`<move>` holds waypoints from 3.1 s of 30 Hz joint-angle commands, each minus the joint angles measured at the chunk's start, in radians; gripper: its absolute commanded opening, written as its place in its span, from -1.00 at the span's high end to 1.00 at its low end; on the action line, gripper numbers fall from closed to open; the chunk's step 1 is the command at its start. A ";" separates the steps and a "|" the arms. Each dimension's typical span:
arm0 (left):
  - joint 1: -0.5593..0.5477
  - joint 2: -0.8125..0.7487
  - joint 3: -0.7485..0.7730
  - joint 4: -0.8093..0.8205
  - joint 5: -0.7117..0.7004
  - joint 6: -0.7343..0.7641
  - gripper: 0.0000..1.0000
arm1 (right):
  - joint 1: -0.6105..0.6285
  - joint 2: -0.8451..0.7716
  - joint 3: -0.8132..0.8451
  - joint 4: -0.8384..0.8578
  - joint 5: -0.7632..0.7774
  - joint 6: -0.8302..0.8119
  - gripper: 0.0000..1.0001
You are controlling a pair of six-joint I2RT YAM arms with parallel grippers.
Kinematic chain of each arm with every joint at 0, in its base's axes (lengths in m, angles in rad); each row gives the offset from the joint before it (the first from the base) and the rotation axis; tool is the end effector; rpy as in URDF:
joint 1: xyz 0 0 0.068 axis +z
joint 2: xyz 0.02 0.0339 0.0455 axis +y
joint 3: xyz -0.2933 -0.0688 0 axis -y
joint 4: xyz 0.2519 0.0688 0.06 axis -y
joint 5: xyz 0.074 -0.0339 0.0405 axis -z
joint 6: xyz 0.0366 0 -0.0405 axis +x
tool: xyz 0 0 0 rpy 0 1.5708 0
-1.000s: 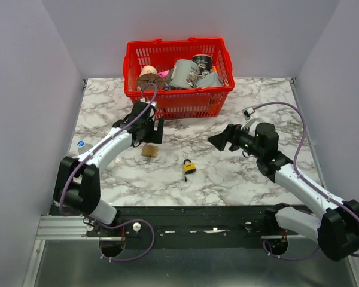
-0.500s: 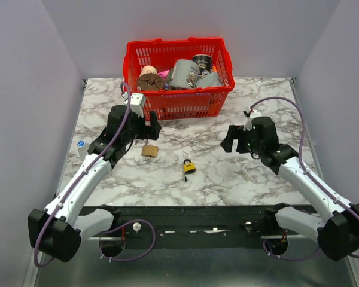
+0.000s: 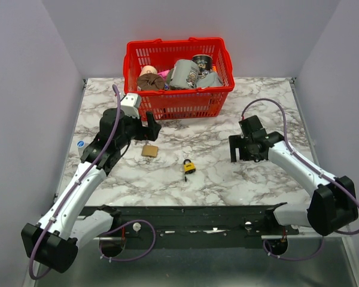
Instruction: Unlock with the key
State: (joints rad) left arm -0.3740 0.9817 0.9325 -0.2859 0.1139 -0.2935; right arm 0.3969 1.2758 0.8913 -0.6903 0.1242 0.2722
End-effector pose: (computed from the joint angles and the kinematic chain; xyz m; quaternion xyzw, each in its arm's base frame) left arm 0.1994 -0.0827 0.3686 0.0657 0.8118 -0.2333 0.5312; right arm 0.2261 0.0898 0.2582 -0.0451 0.9666 0.0236 0.2512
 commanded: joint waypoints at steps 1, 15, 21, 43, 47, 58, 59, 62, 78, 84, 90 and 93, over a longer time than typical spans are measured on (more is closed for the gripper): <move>0.004 -0.014 -0.014 0.007 0.030 -0.010 -0.98 | -0.006 0.063 0.057 -0.133 0.080 -0.054 -0.81; 0.006 0.018 -0.012 0.002 0.047 -0.019 -0.98 | -0.006 0.237 0.058 -0.150 -0.083 -0.174 -0.36; 0.004 0.021 -0.009 0.002 0.046 -0.019 -0.98 | -0.006 0.310 0.066 -0.161 -0.081 -0.176 -0.13; 0.004 0.008 -0.011 -0.001 0.040 -0.019 -0.98 | -0.001 0.309 0.071 -0.163 -0.067 -0.185 0.87; 0.004 0.005 -0.014 -0.001 0.036 -0.019 -0.98 | 0.006 0.249 0.069 -0.150 -0.101 -0.183 0.99; 0.004 -0.006 -0.024 0.034 0.073 -0.010 -0.98 | 0.026 0.062 0.115 -0.126 -0.320 -0.197 0.99; 0.004 -0.008 -0.030 0.040 0.099 -0.007 -0.98 | 0.028 0.047 0.132 -0.118 -0.380 -0.197 0.99; 0.003 -0.012 -0.040 0.074 0.188 -0.003 -0.98 | 0.033 -0.007 0.156 -0.088 -0.469 -0.197 0.99; -0.215 -0.008 -0.130 0.304 0.671 0.037 -0.98 | 0.103 -0.136 0.144 0.414 -1.014 0.057 0.99; -0.224 0.006 -0.141 0.356 0.655 0.013 -0.98 | 0.115 -0.147 0.109 0.587 -1.098 0.162 0.99; -0.229 0.034 -0.153 0.427 0.668 -0.038 -0.98 | 0.128 -0.135 0.078 0.718 -1.135 0.251 0.99; -0.238 0.049 -0.153 0.441 0.672 -0.045 -0.98 | 0.131 -0.121 0.084 0.719 -1.140 0.251 0.99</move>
State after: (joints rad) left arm -0.5983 1.0096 0.7940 0.0811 0.7467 -0.3225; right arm 0.5182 1.1465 0.9821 -0.0597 -0.9577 0.4797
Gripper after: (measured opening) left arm 0.988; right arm 0.013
